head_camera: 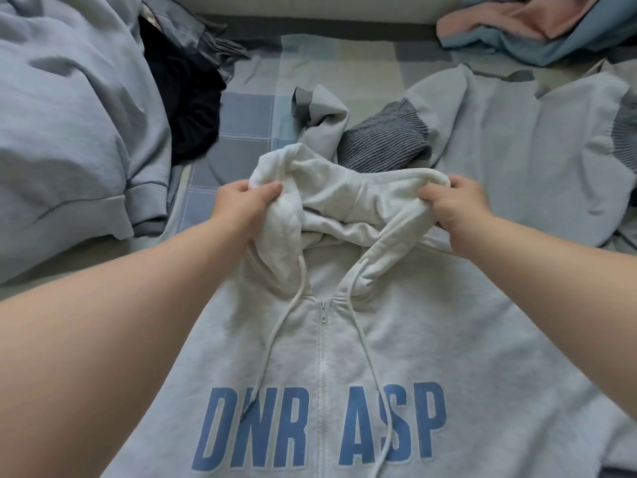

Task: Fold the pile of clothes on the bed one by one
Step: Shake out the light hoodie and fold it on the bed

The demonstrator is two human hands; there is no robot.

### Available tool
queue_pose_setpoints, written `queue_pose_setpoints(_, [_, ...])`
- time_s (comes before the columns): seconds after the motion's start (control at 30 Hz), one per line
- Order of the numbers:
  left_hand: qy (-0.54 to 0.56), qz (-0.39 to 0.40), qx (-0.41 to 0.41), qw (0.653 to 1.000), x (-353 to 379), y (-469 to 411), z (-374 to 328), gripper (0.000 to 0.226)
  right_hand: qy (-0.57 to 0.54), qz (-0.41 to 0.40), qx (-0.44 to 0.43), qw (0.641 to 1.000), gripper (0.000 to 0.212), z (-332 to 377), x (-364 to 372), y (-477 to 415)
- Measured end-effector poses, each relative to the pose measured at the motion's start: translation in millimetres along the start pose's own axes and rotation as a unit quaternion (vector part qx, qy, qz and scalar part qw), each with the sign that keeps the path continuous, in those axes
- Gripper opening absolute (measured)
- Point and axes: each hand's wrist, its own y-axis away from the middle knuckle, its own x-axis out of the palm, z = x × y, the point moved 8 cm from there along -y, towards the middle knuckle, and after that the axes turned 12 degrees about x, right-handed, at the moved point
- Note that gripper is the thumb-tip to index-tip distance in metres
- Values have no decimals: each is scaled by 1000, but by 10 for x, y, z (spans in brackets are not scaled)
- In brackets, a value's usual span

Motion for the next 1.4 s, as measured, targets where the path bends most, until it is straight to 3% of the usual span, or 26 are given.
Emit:
queue_pose_setpoints(0.03, [-11,-5,31,999,-55,-28,-64,11,7,-5,-23,1000,23,71,-36,5])
queue_pose_setpoints(0.13, [-51,-2,50,997,-182,-100,-171,17,59,27,-53,996,25,207,-24,33])
queue_pose_setpoints(0.23, [-56,95,20,994,-88,-77,-268,45,97,120,-37,987,20,270,123,141])
queue_pose_setpoints(0.3, [-97,157,19,983,-1,-9,-357,63,140,127,-44,981,16,309,133,206])
queue_pose_setpoints(0.33, [-132,175,43,975,37,16,-411,60,154,126,-52,979,14,334,132,240])
queue_pose_setpoints(0.43, [-260,143,159,942,106,16,-583,15,241,112,-101,959,9,391,163,283])
queue_pose_setpoints(0.47, [-301,110,191,928,92,18,-658,7,296,80,-125,944,11,432,157,288])
queue_pose_setpoints(0.53, [-376,23,250,892,16,10,-866,11,362,-21,-189,912,10,612,80,305])
queue_pose_setpoints(0.6, [-449,-84,334,824,-117,80,-1109,27,362,-129,-313,869,13,848,-2,474])
queue_pose_setpoints(0.63, [-473,-112,384,785,-137,147,-1180,34,362,-169,-397,826,16,913,-5,620])
queue_pose_setpoints(0.7, [-522,-93,452,717,-80,267,-1090,41,398,-212,-512,731,17,825,56,853])
queue_pose_setpoints(0.77, [-591,-18,428,684,2,282,-753,39,468,-200,-508,695,16,539,139,824])
queue_pose_setpoints(0.87, [-630,150,299,701,104,291,-201,43,625,-12,-330,707,27,-2,334,588])
queue_pose_setpoints(0.93, [-612,213,269,712,157,349,-43,54,629,127,-240,728,39,-248,439,605])
queue_pose_setpoints(0.97, [-598,232,266,720,187,393,-19,60,600,157,-224,752,45,-270,476,641])
queue_pose_setpoints(1.03, [-554,206,271,760,192,416,-61,59,497,95,-240,829,50,-116,412,619])
queue_pose_setpoints(1.1, [-471,132,245,837,111,342,-141,45,406,-25,-219,887,47,-7,246,508])
queue_pose_setpoints(1.17, [-373,101,175,906,51,230,-107,42,345,-18,-99,933,64,-127,212,353])
queue_pose_setpoints(1.2, [-341,111,136,923,63,190,-57,56,310,7,-37,950,75,-216,235,294])
queue_pose_setpoints(1.3, [-309,136,52,940,80,138,81,94,254,36,33,966,84,-315,281,182])
queue_pose_setpoints(1.37, [-283,123,36,951,57,121,109,95,258,31,28,965,72,-310,275,149])
queue_pose_setpoints(1.4, [-265,125,36,955,56,123,103,83,257,35,22,965,60,-296,284,152])
